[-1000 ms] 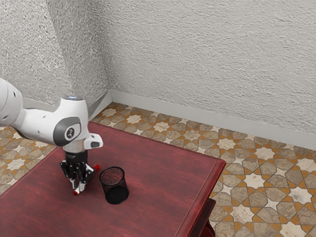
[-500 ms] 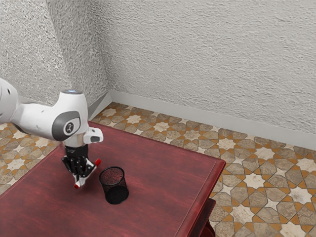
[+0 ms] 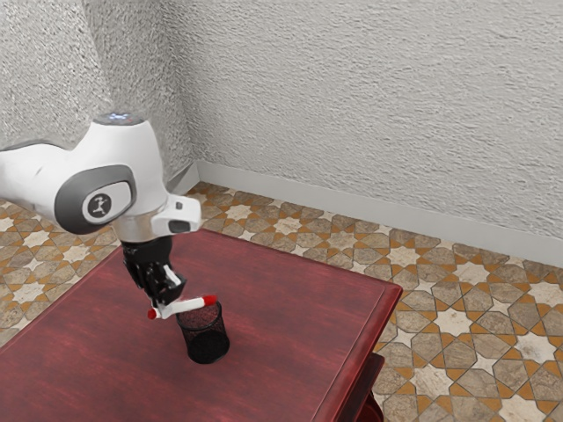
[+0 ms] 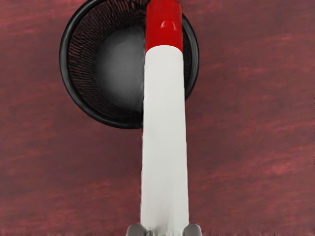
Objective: Put the marker into the pen holder.
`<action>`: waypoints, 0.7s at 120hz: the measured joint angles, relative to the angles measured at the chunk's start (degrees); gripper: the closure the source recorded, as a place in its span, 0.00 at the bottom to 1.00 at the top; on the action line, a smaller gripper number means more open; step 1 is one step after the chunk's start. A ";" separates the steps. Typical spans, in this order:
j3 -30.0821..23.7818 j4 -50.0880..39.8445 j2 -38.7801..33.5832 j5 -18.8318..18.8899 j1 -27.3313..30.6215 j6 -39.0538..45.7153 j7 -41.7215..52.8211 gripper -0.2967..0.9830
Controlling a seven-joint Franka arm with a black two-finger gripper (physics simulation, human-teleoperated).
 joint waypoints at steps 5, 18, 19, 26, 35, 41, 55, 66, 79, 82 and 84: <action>-0.02 -0.05 -0.20 -0.24 0.22 -0.94 -0.28 0.81; 0.39 2.26 2.53 -0.58 0.79 -3.15 -1.05 0.81; 0.42 2.62 2.97 -0.59 0.80 -3.28 -1.11 0.81; 0.50 5.80 6.31 -0.68 0.86 -4.14 -1.46 0.81; 0.50 9.33 9.56 -0.71 0.83 -5.02 -1.86 0.81; 0.49 11.35 11.33 -0.73 0.73 -5.48 -2.07 0.81; 0.30 16.52 15.50 -0.92 0.37 -6.55 -2.37 0.75; 0.13 18.31 16.52 -1.29 -0.13 -7.20 -2.43 0.59; 0.56 30.35 20.48 -2.47 -0.71 -10.30 -2.49 0.45; 0.66 34.66 21.04 -2.88 -0.75 -11.52 -2.49 0.42; 0.70 37.35 21.15 -3.06 -0.71 -12.37 -2.47 0.41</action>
